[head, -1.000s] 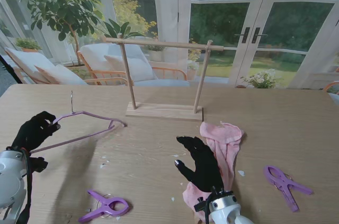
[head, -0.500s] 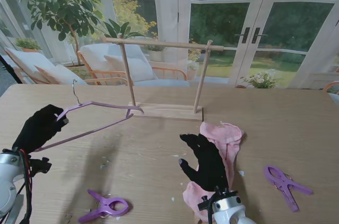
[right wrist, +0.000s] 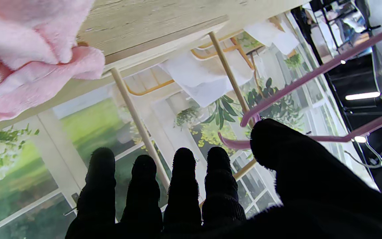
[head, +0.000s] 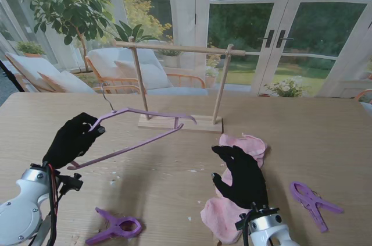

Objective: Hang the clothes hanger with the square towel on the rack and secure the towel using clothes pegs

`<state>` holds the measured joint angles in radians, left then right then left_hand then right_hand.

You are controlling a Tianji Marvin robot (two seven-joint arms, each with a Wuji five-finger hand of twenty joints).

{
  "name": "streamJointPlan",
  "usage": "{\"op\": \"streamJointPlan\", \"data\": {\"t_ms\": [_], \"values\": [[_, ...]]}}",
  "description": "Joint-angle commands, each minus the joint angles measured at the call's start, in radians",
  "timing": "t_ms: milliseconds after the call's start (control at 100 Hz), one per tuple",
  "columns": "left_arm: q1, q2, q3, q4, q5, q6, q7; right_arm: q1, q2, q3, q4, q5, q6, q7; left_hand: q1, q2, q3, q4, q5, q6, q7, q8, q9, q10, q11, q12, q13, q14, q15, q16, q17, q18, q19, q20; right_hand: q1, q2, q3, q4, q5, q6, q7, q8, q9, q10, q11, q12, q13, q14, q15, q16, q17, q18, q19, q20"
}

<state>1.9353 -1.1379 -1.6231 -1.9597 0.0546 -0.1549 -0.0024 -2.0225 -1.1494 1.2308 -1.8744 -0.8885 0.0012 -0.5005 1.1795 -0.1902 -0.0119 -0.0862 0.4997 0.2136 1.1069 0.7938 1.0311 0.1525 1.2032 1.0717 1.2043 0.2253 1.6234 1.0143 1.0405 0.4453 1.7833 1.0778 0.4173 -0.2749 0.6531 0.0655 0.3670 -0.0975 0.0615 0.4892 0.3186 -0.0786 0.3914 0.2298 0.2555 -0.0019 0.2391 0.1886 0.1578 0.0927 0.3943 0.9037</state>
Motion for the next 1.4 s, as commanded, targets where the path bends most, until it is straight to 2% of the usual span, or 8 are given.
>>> {"op": "streamJointPlan", "data": {"t_ms": [0,120,300,560,790,1050,1250,1390], "values": [[-0.014,-0.014,0.025,-0.024,-0.006,0.016,-0.003,-0.03,0.007,0.02,-0.029,-0.001,0.015,0.019,-0.017,0.074,-0.012,0.018,0.031,0.004,0.051,0.034,0.042,-0.079,0.096,0.034,0.063,-0.007,0.104,-0.016,0.047,-0.077,0.311,0.055,-0.015,-0.02,-0.026,-0.041,0.007,0.025,0.022,0.006,0.028,0.015,0.01,0.006,0.022,0.013,0.016,0.016,0.019,0.022,0.051,-0.365],[-0.031,-0.017,0.063,-0.035,-0.013,0.038,0.011,-0.074,0.017,0.078,-0.084,-0.029,0.048,0.096,-0.052,0.102,-0.013,0.013,0.067,0.01,0.053,0.087,0.079,-0.118,0.171,0.056,0.064,-0.024,0.144,-0.04,0.046,-0.072,0.311,0.1,-0.016,-0.021,-0.05,-0.047,0.014,0.05,0.058,0.009,0.053,0.028,0.025,0.016,0.048,0.028,0.05,0.035,0.047,0.049,0.14,-0.337],[-0.045,-0.013,0.107,-0.056,0.004,0.065,0.008,-0.104,0.035,0.146,-0.138,-0.1,0.132,0.227,-0.037,0.109,-0.007,0.014,0.086,0.007,0.041,0.105,0.096,-0.129,0.193,0.065,0.064,-0.034,0.163,-0.052,0.045,-0.066,0.311,0.115,-0.026,-0.018,-0.08,-0.052,-0.02,0.073,0.106,0.019,0.027,0.049,0.078,0.04,0.05,0.054,0.128,0.08,0.047,0.063,0.282,-0.291],[-0.058,-0.01,0.156,-0.075,0.008,0.097,0.0,-0.01,0.05,0.14,-0.114,-0.177,0.34,0.38,-0.027,0.121,-0.011,0.013,0.075,0.026,0.035,0.129,0.096,-0.136,0.194,0.071,0.063,-0.04,0.17,-0.061,0.046,-0.072,0.311,0.119,-0.075,-0.013,-0.094,-0.063,-0.058,0.15,0.121,0.041,-0.072,0.119,0.156,0.069,0.005,0.091,0.207,0.135,0.025,0.069,0.391,-0.24],[-0.053,-0.01,0.168,-0.103,0.012,0.107,0.0,0.123,0.067,0.047,-0.06,-0.222,0.528,0.549,-0.025,0.124,-0.014,0.012,0.076,0.025,0.034,0.134,0.096,-0.139,0.193,0.072,0.063,-0.043,0.17,-0.064,0.048,-0.078,0.311,0.117,-0.21,0.074,-0.107,-0.081,0.103,0.305,0.249,0.118,-0.017,0.202,0.192,0.094,-0.003,0.124,0.265,0.176,0.019,0.075,0.435,-0.219],[-0.036,-0.008,0.163,-0.136,0.003,0.102,-0.004,0.275,0.091,-0.112,0.034,-0.321,0.702,0.741,-0.021,0.117,-0.014,0.014,0.081,0.027,0.031,0.135,0.096,-0.139,0.193,0.072,0.063,-0.045,0.17,-0.066,0.048,-0.084,0.311,0.114,-0.356,0.24,-0.159,-0.086,0.273,0.373,0.242,0.077,0.027,0.249,0.13,0.074,-0.01,0.153,0.262,0.174,0.005,0.091,0.456,-0.229],[-0.013,-0.008,0.149,-0.155,0.007,0.08,-0.002,0.349,0.105,-0.167,0.066,-0.401,0.765,0.936,-0.02,0.114,-0.014,0.014,0.086,0.025,0.029,0.134,0.097,-0.139,0.192,0.072,0.063,-0.046,0.17,-0.067,0.049,-0.087,0.311,0.111,-0.43,0.307,-0.194,-0.09,0.232,0.412,0.197,0.032,-0.012,0.274,0.072,0.036,-0.056,0.153,0.211,0.151,-0.03,0.084,0.424,-0.253],[-0.01,-0.007,0.151,-0.16,0.008,0.074,-0.003,0.397,0.117,-0.218,0.103,-0.302,0.781,0.906,-0.019,0.112,-0.014,0.015,0.09,0.024,0.028,0.133,0.1,-0.14,0.187,0.07,0.063,-0.046,0.17,-0.068,0.049,-0.088,0.311,0.11,-0.47,0.337,-0.209,-0.089,0.23,0.409,0.201,0.03,-0.008,0.276,0.072,0.032,-0.056,0.156,0.201,0.15,-0.033,0.082,0.409,-0.257]]}}
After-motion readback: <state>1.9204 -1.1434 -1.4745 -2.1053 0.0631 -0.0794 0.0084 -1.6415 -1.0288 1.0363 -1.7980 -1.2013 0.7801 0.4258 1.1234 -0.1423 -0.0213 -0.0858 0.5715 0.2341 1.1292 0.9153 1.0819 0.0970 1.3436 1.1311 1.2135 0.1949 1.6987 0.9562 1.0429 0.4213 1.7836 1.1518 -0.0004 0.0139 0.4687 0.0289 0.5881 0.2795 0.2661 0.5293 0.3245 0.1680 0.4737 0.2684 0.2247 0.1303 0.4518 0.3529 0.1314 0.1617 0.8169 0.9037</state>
